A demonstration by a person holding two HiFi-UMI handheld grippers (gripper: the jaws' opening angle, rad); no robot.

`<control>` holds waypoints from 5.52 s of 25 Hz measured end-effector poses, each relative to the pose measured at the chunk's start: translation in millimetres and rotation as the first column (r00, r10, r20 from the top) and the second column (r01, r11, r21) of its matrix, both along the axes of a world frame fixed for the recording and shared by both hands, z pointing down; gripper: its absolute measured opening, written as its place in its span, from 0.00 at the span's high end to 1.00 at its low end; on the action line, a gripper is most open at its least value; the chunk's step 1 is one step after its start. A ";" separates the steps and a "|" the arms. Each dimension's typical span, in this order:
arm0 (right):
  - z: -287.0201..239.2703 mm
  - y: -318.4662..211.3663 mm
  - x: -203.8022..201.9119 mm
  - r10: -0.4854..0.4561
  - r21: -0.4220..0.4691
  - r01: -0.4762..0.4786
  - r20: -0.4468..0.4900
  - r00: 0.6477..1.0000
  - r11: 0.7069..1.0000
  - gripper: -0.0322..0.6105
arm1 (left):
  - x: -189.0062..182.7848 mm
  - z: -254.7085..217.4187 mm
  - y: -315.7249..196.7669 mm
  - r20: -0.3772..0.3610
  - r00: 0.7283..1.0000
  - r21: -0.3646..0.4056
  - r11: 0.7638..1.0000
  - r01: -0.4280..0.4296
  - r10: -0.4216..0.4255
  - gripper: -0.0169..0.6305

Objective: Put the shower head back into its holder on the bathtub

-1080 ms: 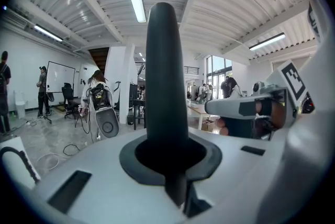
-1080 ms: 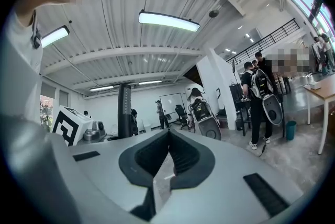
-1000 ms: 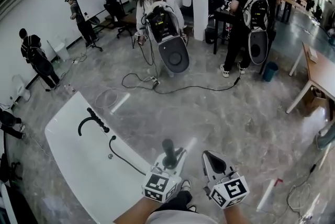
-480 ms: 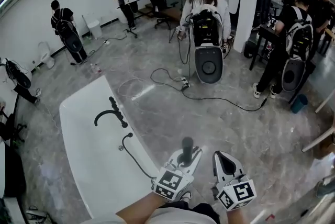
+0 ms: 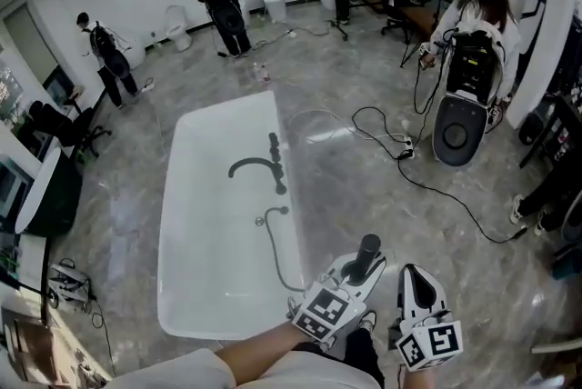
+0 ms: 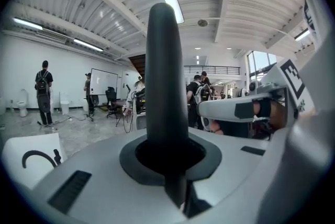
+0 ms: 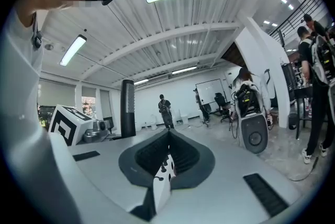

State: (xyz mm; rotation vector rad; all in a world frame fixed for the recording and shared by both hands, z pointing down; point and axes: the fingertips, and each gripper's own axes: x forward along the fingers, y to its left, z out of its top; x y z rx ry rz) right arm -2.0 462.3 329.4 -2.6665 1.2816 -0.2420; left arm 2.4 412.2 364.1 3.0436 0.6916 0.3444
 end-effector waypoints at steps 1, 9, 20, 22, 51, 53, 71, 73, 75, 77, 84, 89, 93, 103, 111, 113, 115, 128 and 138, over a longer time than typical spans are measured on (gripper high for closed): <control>-1.0 -3.2 8.9 -0.026 -0.001 0.026 0.000 1.000 1.000 0.93 | 7.5 -0.5 -3.8 0.002 1.000 -0.001 1.000 0.027 -0.027 0.91; -20.9 -39.7 60.6 -0.240 0.006 0.240 0.007 0.971 0.971 0.93 | 46.8 -26.4 -41.3 -0.011 0.970 0.008 0.970 0.243 -0.243 0.91; -35.5 -72.8 116.2 -0.453 0.037 0.453 0.017 0.891 0.891 0.93 | 83.5 -45.4 -86.0 -0.004 0.874 0.033 0.873 0.486 -0.486 0.91; -37.4 -82.4 113.2 -0.485 0.043 0.484 0.019 0.874 0.874 0.93 | 77.9 -47.9 -96.0 -0.003 0.855 0.042 0.854 0.519 -0.519 0.91; -45.3 -274.4 81.3 -0.676 -0.017 0.676 -0.019 0.737 0.737 0.93 | 44.8 -62.8 -289.5 -0.043 0.735 -0.001 0.736 0.677 -0.677 0.91; -48.3 -282.6 82.7 -0.681 -0.015 0.681 -0.024 0.732 0.732 0.93 | 43.6 -65.3 -298.6 -0.046 0.727 -0.001 0.728 0.685 -0.685 0.91; -9.6 -306.6 110.8 -0.814 -0.074 0.814 0.029 0.580 0.577 0.93 | 75.2 -113.4 -334.5 -0.065 0.651 -0.021 0.653 0.757 -0.756 0.91; 13.9 -308.4 102.9 -0.845 -0.105 0.844 0.056 0.532 0.525 0.93 | 76.9 -131.2 -334.6 -0.077 0.641 -0.020 0.644 0.765 -0.764 0.91; 32.1 -309.3 95.3 -0.865 -0.120 0.866 0.079 0.495 0.485 0.93 | 80.4 -145.2 -333.4 -0.080 0.630 -0.021 0.633 0.774 -0.772 0.91; 43.7 -312.9 89.1 -0.876 -0.115 0.879 0.093 0.474 0.463 0.93 | 84.4 -149.3 -335.6 -0.070 0.617 -0.028 0.620 0.784 -0.784 0.91; 76.2 -335.1 73.5 -0.883 -0.108 0.890 0.119 0.453 0.442 0.93 | 77.4 -114.3 -363.5 0.001 0.557 -0.132 0.552 0.823 -0.830 0.91; 112.8 -340.5 65.0 -0.876 -0.167 0.884 0.147 0.460 0.436 0.93 | 74.4 -100.5 -376.1 0.019 0.555 -0.158 0.546 0.823 -0.832 0.91; 144.4 -348.3 56.1 -0.869 -0.201 0.881 0.177 0.463 0.428 0.93 | 74.2 -108.0 -390.3 0.026 0.571 -0.265 0.545 0.795 -0.821 0.91; 195.0 -367.5 55.2 -0.811 -0.293 0.814 0.166 0.560 0.502 0.88 | 49.2 -103.4 -445.9 0.110 0.574 -0.673 0.365 0.644 -0.811 0.91; 225.1 -384.5 47.1 -0.788 -0.353 0.787 0.182 0.588 0.506 0.75 | 28.8 -82.4 -472.2 0.187 0.593 -0.858 0.165 0.487 -0.783 0.91; 237.9 -388.3 45.8 -0.792 -0.368 0.791 0.195 0.579 0.488 0.74 | 32.4 -74.7 -473.3 0.209 0.604 -0.895 0.098 0.435 -0.769 0.91; 247.3 -392.1 46.3 -0.787 -0.376 0.790 0.207 0.581 0.485 0.73 | 35.1 -70.3 -474.4 0.221 0.618 -0.922 0.045 0.385 -0.754 0.91; 297.0 -415.0 50.9 -0.729 -0.361 0.799 0.342 0.593 0.481 0.71 | 29.6 -73.1 -491.7 0.208 0.637 -0.963 -0.042 0.265 -0.743 0.91; 322.8 -429.8 35.6 -0.720 -0.395 0.798 0.364 0.591 0.455 0.71 | 4.5 -88.5 -494.8 0.194 0.634 -0.977 -0.089 0.195 -0.748 0.91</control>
